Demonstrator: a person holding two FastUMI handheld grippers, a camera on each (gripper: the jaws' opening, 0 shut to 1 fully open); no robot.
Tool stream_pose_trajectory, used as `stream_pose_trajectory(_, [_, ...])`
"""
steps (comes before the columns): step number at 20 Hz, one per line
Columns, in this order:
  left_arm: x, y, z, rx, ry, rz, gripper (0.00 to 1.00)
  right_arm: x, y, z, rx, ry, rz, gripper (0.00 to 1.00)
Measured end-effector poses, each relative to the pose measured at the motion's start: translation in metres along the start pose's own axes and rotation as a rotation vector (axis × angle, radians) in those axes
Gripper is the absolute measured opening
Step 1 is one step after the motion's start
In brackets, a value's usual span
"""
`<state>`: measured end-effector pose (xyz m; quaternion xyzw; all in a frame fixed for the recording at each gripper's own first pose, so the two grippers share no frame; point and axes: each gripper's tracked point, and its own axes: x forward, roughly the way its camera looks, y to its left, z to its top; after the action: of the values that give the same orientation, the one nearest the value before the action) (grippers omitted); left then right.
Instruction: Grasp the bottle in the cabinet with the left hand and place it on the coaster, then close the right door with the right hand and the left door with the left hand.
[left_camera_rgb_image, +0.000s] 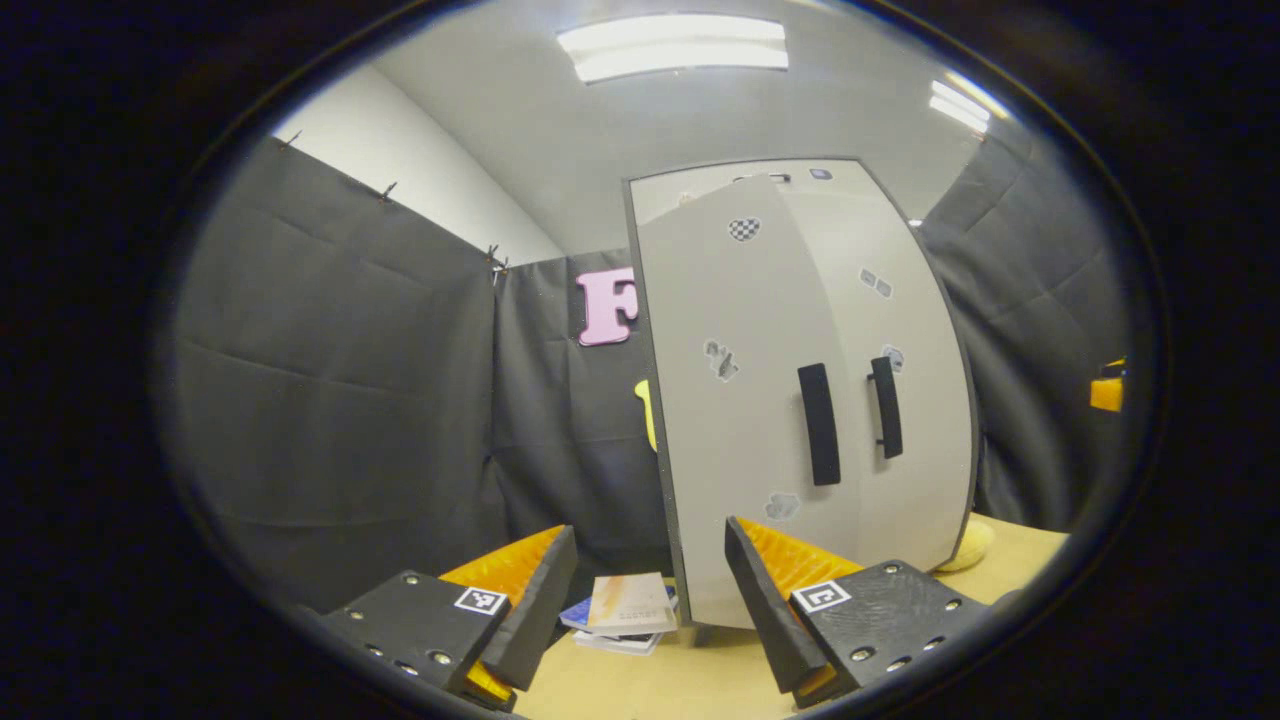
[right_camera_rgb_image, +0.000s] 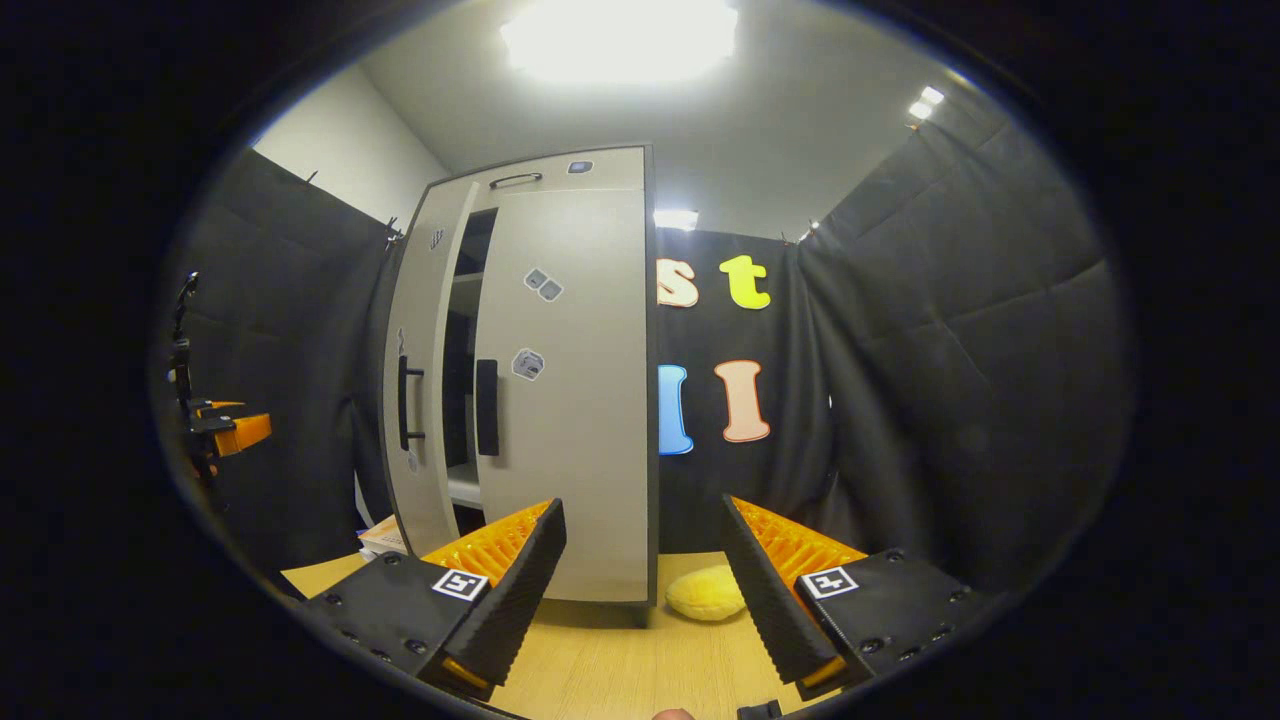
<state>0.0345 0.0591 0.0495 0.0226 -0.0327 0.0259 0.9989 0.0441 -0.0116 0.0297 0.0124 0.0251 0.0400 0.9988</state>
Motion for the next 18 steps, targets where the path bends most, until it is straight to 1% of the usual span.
stream_pose_trajectory(1, [-0.008, 0.004, -0.003, -0.003, 0.005, -0.003, 0.87, -0.005, 0.004, 0.0, -0.005, -0.004, -0.003, 0.98])
stream_pose_trajectory(8, [-0.051, 0.032, -0.015, -0.001, 0.026, 0.007, 0.87, -0.037, 0.03, 0.002, -0.025, -0.013, -0.005, 0.98])
stream_pose_trajectory(9, [-0.057, 0.034, -0.015, -0.006, 0.023, 0.006, 0.94, -0.041, 0.034, 0.003, -0.023, -0.018, -0.005, 0.98])
stream_pose_trajectory(10, [-0.059, 0.036, -0.014, -0.009, 0.019, 0.003, 0.87, -0.045, 0.036, 0.004, -0.02, -0.021, -0.004, 0.98])
stream_pose_trajectory(13, [-0.077, 0.046, -0.012, 0.009, 0.011, 0.012, 0.87, -0.054, 0.041, 0.005, -0.018, -0.031, -0.011, 0.98])
stream_pose_trajectory(14, [-0.081, 0.05, -0.012, 0.012, 0.009, 0.014, 0.94, -0.056, 0.042, 0.006, -0.019, -0.034, -0.016, 0.94])
stream_pose_trajectory(15, [-0.083, 0.051, -0.012, 0.009, 0.007, 0.009, 0.87, -0.058, 0.043, 0.005, -0.019, -0.036, -0.021, 0.94])
stream_pose_trajectory(16, [-0.084, 0.051, -0.013, 0.005, 0.008, 0.005, 0.87, -0.06, 0.043, 0.005, -0.018, -0.038, -0.024, 0.98])
stream_pose_trajectory(18, [-0.086, 0.054, -0.014, -0.002, 0.009, 0.004, 0.87, -0.064, 0.046, 0.004, -0.011, -0.038, -0.028, 0.98])
